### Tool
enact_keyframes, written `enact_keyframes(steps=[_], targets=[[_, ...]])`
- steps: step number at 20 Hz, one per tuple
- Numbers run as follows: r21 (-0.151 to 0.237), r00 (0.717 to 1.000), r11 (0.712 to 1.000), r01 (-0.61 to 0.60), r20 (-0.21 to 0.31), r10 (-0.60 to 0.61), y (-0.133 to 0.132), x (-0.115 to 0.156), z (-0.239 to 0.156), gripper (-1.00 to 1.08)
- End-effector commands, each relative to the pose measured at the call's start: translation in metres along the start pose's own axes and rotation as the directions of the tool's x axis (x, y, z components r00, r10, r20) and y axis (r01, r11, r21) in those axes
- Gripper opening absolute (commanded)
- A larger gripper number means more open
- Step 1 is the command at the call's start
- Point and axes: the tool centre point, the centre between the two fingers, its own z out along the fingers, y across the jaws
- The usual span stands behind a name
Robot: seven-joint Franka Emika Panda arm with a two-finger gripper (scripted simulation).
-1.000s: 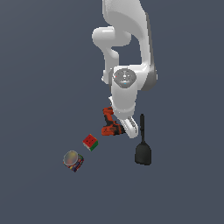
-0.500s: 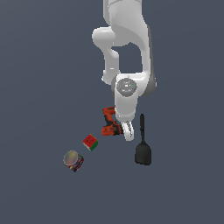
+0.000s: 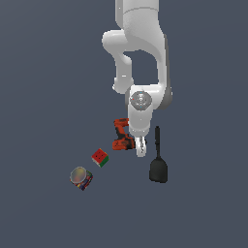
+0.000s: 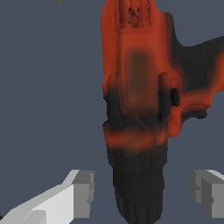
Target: Pick up a designated object from a clutter of objects.
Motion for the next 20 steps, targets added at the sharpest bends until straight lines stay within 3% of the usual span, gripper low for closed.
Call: enact_keyframes(steps=[1,18,19,20], targets=[[0.0,1.0,1.0,-0.014,0.0,0.014,0.001,0.0,0.002,0.68],[-0.001,1.0,1.0,-0.017,-0.001,0.017,0.002,0.0,0.033,0.68],[-0.001,1.0,1.0,-0.017,-0.001,0.017,0.002,0.0,0.033,-1.0],[-0.001,1.0,1.0,-0.017,-0.001,0.017,0.002,0.0,0.033,-1.0]])
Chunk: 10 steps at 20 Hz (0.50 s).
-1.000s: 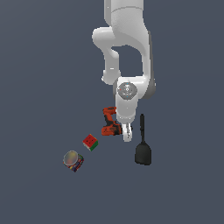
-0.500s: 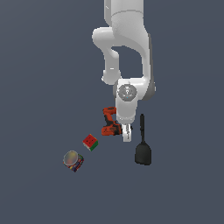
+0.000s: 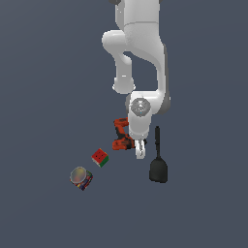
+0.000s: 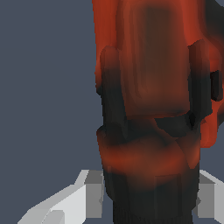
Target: Pick up a designated object from a clutter of objects.
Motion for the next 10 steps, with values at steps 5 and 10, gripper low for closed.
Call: enact_keyframes(steps=[5,10], targets=[[-0.001,1.0,1.0,0.0,0.0,0.0,0.0003,0.0001,0.001,-1.0],[0.001,1.0,1.0,0.0,0.0,0.0,-0.0003,0.0,-0.0001,-1.0]])
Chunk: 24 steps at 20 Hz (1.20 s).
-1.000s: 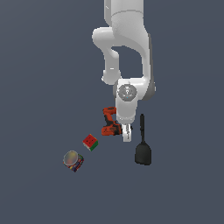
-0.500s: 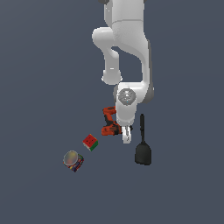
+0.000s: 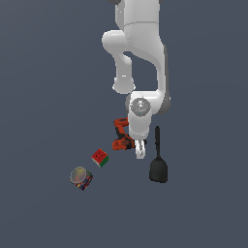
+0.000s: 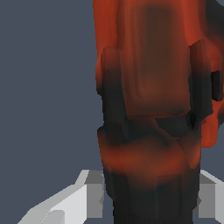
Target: Pick up a designated object from a clutter of objects.
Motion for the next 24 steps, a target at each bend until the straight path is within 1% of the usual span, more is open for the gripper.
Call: enact_keyframes(steps=[1,7,12,17,24], targets=[[0.0,1.0,1.0,0.0,0.0,0.0,0.0,0.0,-0.001,-1.0],[0.0,1.0,1.0,0.0,0.0,0.0,0.001,-0.002,-0.016,-1.0],[0.0,1.0,1.0,0.0,0.0,0.0,0.002,-0.005,-0.044,-1.0],[0.0,1.0,1.0,-0.001,0.0,0.001,0.004,-0.01,-0.086,-1.0],[0.0,1.0,1.0,-0.001,-0.002,0.001,0.007,-0.017,-0.159,-1.0]])
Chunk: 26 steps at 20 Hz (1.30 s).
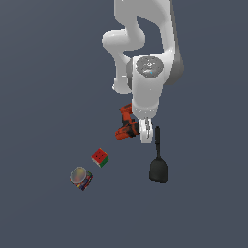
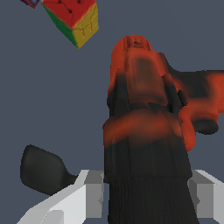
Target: Pick up a designated object from a clutter of objects.
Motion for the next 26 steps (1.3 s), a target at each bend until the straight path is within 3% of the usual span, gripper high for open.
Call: enact_keyframes(steps=[1,17,26], targets=[[0.005,1.0,1.0,0.0,-0.001,0.0,0.0,-0.003,-0.03,-1.0],[0.005,1.0,1.0,0.0,-0.001,0.0,0.005,-0.022,-0.193,-1.0],[0.004,1.0,1.0,0.001,0.001,-0.001,0.003,-0.029,-0.251,-1.0]])
